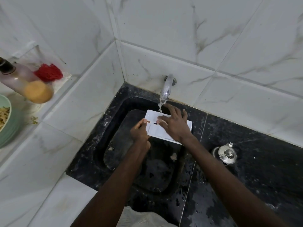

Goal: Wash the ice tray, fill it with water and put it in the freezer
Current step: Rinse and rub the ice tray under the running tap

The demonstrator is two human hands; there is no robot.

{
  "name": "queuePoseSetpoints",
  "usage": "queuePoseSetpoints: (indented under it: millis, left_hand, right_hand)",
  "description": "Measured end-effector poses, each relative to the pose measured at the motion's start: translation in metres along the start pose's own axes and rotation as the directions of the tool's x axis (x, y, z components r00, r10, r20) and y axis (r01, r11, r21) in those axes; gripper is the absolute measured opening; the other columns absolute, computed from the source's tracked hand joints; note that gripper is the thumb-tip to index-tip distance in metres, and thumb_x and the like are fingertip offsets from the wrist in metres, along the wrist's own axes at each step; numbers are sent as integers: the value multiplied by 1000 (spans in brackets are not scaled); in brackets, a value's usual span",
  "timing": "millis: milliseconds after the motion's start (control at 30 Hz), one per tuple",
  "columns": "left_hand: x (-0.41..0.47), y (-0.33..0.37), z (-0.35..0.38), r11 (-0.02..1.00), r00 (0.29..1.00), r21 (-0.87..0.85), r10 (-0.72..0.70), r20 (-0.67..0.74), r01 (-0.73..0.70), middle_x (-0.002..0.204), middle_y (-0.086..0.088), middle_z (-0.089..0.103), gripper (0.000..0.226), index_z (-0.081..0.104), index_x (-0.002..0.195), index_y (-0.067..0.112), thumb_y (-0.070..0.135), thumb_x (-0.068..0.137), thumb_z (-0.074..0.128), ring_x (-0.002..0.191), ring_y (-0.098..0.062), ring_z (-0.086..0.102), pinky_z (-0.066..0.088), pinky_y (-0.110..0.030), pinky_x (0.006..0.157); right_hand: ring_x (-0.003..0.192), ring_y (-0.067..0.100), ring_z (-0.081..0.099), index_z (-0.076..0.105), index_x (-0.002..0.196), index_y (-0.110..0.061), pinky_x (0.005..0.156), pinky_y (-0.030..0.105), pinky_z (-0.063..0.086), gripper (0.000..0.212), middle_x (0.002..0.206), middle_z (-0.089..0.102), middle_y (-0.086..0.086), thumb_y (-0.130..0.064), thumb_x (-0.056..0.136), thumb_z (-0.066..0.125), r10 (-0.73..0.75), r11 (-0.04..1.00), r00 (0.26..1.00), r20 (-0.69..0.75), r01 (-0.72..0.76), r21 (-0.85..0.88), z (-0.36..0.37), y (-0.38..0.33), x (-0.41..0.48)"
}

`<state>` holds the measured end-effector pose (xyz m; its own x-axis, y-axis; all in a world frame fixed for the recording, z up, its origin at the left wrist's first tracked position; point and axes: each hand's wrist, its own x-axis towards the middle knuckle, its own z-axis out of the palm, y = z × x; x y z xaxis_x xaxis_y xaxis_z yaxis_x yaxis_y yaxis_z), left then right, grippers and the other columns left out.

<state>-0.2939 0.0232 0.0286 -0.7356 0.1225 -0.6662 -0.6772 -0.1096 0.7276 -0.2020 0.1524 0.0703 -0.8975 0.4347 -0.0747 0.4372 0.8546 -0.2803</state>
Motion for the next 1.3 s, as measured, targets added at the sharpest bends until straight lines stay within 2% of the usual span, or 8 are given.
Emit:
queuePoseSetpoints:
  millis: [167,367,567,700,867,1000,1167,1300]
  left_hand:
    - [-2,1,0,999,1000,-29,-27,6,27,106,-17,78,12,78,105,6,11,97,72,92,-34,75,63,-51,87]
    - [9,2,-14,999,997,-16,-51,-57,50,105,-11,78,14,75,87,22,13,98,72,95,-30,75,63,-50,88]
    - [6,1,-8,999,999,-13,-38,-22,38,98,-11,79,16,76,85,18,10,98,71,90,-33,75,63,-51,84]
    - [12,7,-15,1000,998,21,16,-60,-14,102,-11,79,21,76,81,22,12,98,71,91,-30,75,63,-49,87]
    - [5,8,-8,1000,1000,-2,-14,-12,14,102,-15,78,9,77,94,13,13,99,70,86,-30,75,64,-49,81]
    - [13,14,-20,998,999,42,40,-30,-39,95,-9,77,13,76,89,13,13,100,69,75,-23,72,62,-32,63]
    - [11,16,-24,998,999,-52,-47,-9,46,102,-9,77,4,75,99,14,15,99,71,86,-23,74,63,-40,74]
    - [7,12,-18,975,997,-209,-72,-3,70,110,-16,77,32,70,122,1,23,98,72,96,-31,76,64,-47,82]
  right_hand:
    - [157,28,8,59,140,-44,122,68,-1,59,171,10,-2,-75,99,31,-46,999,989,142,41,33,1,-9,-4]
    - [153,25,20,70,129,-36,123,66,10,50,166,25,-1,-65,102,41,59,993,995,-86,-50,107,-1,7,-12]
    - [157,28,9,60,139,-33,123,67,3,66,171,10,-1,-76,97,34,8,1000,999,52,-8,12,9,-4,-16]
    - [157,25,10,65,133,-41,122,67,1,57,170,14,-2,-75,98,34,-52,999,998,32,52,16,5,-1,-20]
    - [156,30,10,57,140,-37,121,68,4,63,171,11,1,-76,98,32,39,999,999,28,-38,-14,7,-5,-13]
    - [157,28,11,63,137,-39,124,66,4,56,171,13,1,-72,100,36,-83,996,990,115,77,52,2,-9,-15]
    - [153,29,20,49,144,-50,117,71,20,53,168,17,-2,-73,100,33,25,999,998,60,-27,38,0,3,-14]
    - [147,32,28,41,153,-44,109,68,32,58,165,25,0,-69,101,38,14,1000,991,132,-17,21,2,-1,-15]
